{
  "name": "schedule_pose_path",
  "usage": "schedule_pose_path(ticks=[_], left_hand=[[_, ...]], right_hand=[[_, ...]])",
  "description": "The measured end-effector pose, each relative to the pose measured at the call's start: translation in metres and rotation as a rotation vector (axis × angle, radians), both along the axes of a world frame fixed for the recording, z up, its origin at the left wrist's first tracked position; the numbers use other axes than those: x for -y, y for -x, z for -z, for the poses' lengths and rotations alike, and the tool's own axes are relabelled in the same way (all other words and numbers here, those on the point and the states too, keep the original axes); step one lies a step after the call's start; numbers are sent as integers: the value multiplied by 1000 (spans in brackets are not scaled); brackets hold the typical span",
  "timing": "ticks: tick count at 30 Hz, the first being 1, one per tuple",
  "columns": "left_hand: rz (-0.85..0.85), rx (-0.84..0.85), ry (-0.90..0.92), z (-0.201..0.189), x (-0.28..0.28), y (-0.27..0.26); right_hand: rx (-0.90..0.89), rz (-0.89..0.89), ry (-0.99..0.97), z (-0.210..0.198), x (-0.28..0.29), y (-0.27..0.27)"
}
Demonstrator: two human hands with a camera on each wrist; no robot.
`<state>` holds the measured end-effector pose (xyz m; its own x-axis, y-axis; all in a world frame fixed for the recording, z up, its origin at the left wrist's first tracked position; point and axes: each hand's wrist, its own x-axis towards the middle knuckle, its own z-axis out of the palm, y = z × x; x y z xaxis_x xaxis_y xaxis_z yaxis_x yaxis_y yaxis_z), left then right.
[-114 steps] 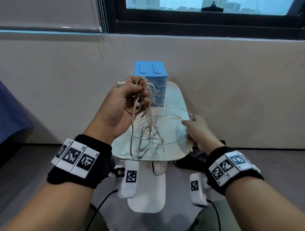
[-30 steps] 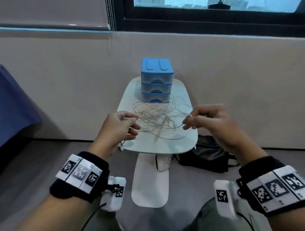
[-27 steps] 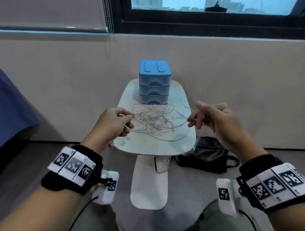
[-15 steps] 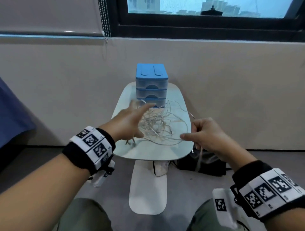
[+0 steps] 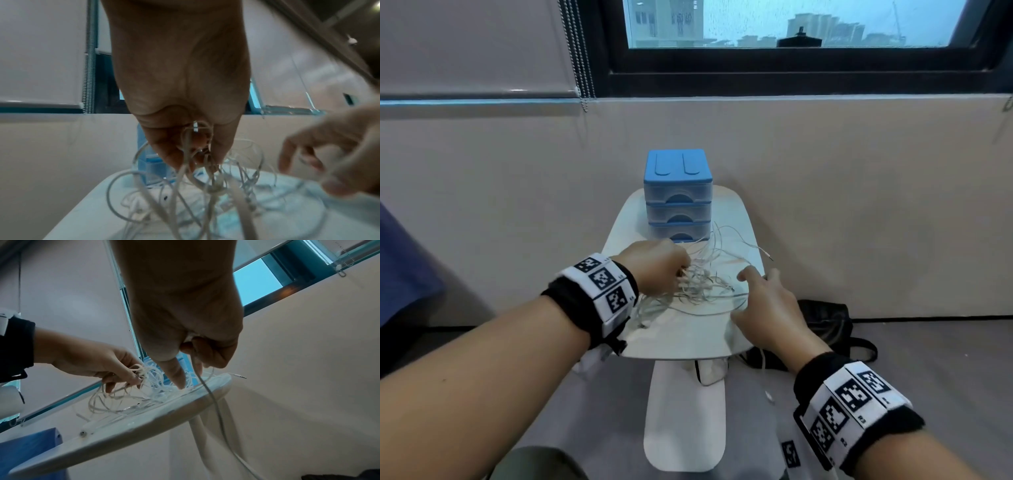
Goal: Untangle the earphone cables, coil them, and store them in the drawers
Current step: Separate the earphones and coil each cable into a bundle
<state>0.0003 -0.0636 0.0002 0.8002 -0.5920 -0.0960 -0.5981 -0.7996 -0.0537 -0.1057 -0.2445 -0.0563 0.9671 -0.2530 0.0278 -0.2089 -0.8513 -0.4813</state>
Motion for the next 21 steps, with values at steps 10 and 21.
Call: schedule_pose_path(ticks=[10,21], left_hand=[[-99,-186,464,-68,-35,-23],[-125,-260,531,-111,-33,-4]], right_hand=[[-26,-75,6,-16,9,-9],[-132,-339,-137,-31,-9,-15]])
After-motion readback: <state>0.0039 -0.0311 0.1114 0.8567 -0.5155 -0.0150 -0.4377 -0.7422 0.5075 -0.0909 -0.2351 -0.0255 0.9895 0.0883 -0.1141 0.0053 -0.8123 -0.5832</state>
